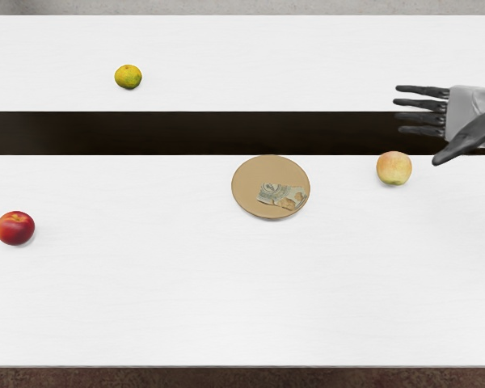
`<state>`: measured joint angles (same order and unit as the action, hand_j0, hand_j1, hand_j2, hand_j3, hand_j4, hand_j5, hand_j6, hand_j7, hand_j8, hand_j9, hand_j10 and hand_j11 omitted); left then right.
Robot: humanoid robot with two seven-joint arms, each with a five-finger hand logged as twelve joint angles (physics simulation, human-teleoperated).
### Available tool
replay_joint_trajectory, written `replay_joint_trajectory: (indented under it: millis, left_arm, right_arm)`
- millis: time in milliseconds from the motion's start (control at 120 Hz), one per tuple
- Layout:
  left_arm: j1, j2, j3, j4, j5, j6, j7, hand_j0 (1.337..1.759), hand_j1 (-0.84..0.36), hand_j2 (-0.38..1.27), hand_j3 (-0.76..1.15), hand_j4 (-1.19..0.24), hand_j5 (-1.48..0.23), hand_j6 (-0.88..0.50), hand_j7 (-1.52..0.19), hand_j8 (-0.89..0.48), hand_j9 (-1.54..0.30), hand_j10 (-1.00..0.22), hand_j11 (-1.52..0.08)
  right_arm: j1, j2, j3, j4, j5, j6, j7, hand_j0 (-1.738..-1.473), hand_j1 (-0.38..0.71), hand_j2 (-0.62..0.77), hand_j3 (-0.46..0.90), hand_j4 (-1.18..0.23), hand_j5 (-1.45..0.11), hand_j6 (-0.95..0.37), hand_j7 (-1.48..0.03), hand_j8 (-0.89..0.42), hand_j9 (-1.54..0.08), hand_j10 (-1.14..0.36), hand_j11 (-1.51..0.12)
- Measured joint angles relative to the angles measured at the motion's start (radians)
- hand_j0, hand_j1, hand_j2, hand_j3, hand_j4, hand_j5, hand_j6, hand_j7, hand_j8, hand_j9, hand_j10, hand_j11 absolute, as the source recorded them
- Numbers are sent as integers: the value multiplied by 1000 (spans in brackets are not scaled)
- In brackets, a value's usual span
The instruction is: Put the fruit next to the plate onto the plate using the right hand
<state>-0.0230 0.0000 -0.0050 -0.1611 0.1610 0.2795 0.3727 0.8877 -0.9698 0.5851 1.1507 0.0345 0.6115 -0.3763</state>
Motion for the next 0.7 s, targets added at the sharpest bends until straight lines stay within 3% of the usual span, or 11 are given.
replay_joint_trajectory:
  millis: [108,150,225,317,417,533,700]
  left_arm:
    - [0,0,0,0,0,0,0,1658,349,1,0,-1,0,-1,0,-1,0,-1,0]
    - [0,0,0,0,0,0,0,1658,349,1,0,-1,0,-1,0,-1,0,-1,0]
    - [0,0,0,0,0,0,0,1658,349,1,0,-1,0,-1,0,-1,0,-1,0]
    - [0,0,0,0,0,0,0,1658,349,1,0,-1,0,-1,0,-1,0,-1,0]
    - [0,0,0,0,0,0,0,1658,349,1,0,-1,0,-1,0,-1,0,-1,0]
    - [0,0,0,0,0,0,0,1658,349,1,0,-1,0,-1,0,-1,0,-1,0]
    - [0,0,0,0,0,0,0,1658,349,1,0,-1,0,-1,0,-1,0,-1,0]
  right_arm:
    - [15,16,2,1,-20,0,-21,-1658,-349,0,0,0,0,1,0,1,0,1,0]
    - [20,14,1,2,-48,0,-60,-1658,-349,0,0,0,0,1,0,1,0,1,0]
    - [55,31,2,2,-250,0,-150,-1658,-349,0,0,0,0,1,0,1,0,0,0]
    - [106,62,4,32,-515,-7,-199,-1658,-349,0,0,-1,0,-1,0,-1,0,0,0]
    - [129,100,0,113,-757,-152,-221,-1658,-349,0,0,-2,0,-2,0,-2,0,-1,0]
    - [116,151,-91,210,-932,-482,-230,-1658,-349,1,0,-3,0,-4,0,-3,0,-2,0]
    - [66,263,-165,189,-1098,-714,-234,-1658,-349,1,0,-4,-1,-6,0,-4,0,-3,0]
